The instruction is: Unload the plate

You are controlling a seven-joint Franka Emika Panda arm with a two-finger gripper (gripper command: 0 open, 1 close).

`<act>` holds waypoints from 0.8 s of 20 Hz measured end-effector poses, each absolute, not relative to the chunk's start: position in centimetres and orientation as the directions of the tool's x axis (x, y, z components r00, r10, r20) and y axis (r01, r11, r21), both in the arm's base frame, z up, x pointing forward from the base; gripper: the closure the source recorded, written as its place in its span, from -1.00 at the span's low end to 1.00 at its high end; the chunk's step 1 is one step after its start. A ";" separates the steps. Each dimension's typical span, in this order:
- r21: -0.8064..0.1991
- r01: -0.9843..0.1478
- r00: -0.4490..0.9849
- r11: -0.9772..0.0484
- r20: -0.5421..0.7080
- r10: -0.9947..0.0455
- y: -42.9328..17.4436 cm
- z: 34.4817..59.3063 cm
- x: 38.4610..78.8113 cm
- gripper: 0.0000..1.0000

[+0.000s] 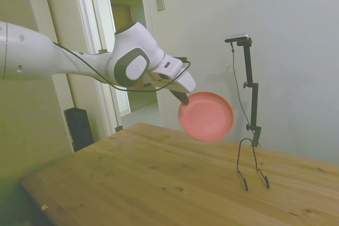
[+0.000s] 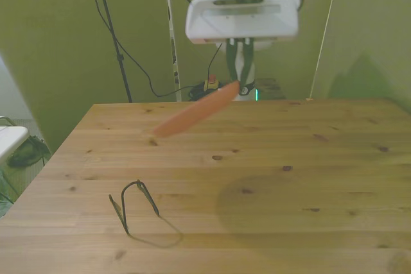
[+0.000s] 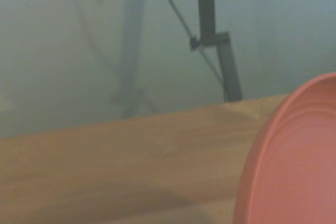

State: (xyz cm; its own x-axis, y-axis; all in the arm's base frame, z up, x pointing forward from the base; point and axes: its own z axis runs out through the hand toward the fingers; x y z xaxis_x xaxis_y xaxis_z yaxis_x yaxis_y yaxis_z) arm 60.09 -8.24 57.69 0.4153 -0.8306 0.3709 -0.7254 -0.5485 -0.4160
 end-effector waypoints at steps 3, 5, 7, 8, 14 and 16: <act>-0.326 -0.771 0.453 -0.547 0.324 -0.831 -5.2 53.4 63.8 1.00; -0.276 -0.791 0.464 -0.546 0.311 -0.830 -4.3 50.3 66.6 1.00; -0.228 -0.808 0.472 -0.544 0.302 -0.828 -3.9 47.1 68.7 1.00; -0.208 -0.815 0.475 -0.541 0.295 -0.829 -3.9 45.5 69.5 1.00; -0.150 -0.833 0.479 -0.533 0.288 -0.829 -4.4 40.7 71.6 1.00; -0.147 -0.834 0.478 -0.531 0.287 -0.830 -4.5 40.5 71.7 -1.00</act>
State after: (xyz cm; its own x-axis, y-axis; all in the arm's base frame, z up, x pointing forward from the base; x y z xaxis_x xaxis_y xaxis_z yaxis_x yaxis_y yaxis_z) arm 71.65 -4.52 40.49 0.4782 -0.8300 0.2872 -0.8343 -0.5314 -0.1467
